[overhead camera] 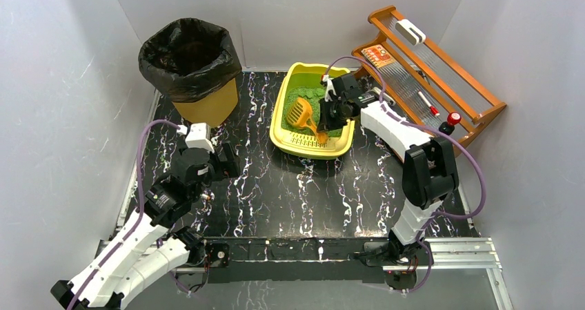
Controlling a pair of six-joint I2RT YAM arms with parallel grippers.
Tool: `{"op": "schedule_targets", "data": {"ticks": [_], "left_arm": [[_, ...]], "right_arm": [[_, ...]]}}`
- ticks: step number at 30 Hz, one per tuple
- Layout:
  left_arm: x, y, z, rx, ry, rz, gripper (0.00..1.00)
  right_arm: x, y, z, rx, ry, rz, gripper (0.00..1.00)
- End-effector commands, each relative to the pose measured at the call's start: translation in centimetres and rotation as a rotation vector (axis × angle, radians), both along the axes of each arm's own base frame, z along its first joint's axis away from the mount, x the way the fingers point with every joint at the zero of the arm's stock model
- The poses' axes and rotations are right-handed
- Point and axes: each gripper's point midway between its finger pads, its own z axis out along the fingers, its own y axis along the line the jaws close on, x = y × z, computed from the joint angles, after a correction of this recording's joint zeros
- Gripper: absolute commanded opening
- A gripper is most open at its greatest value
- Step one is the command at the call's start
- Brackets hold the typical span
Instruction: Clean the litter box
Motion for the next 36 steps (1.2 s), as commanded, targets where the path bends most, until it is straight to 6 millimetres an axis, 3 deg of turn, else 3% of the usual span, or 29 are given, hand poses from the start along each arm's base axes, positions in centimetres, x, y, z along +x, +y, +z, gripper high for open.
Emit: {"op": "schedule_targets", "data": {"ticks": [1,8,12,16,18,24,30,36], "left_arm": [[0.0,1.3,0.5,-0.035,0.012,0.12,0.91],[0.2,0.6,4.2,-0.257,0.072,0.271,0.89],[0.4,-2.3,5.2,-0.412,0.154,0.25,0.89],[0.7,-5.8,5.5,-0.561,0.243,0.201,0.87],[1.0,-7.4,5.9,-0.65,0.278,0.188,0.81],[3.3,-10.6,7.1,-0.773,0.28,0.144,0.71],[5.4,-13.4,8.1,-0.822,0.239,0.053,0.78],[6.6,-14.9,6.8,-0.822,0.275,0.045,0.8]], "right_arm": [[0.8,-1.4,4.5,-0.016,-0.145,-0.022,0.0],[0.1,-2.7,6.6,-0.036,-0.257,-0.027,0.0],[-0.8,-2.5,8.9,-0.004,-0.368,-0.019,0.0],[-2.4,-1.0,11.8,0.074,-0.485,0.007,0.0],[-3.5,-0.1,13.3,0.117,-0.541,0.019,0.0],[-6.4,2.2,16.5,0.254,-0.612,0.047,0.0],[-8.6,5.6,17.5,0.32,-0.596,0.11,0.0],[-10.6,8.1,18.1,0.338,-0.612,0.153,0.0]]}}
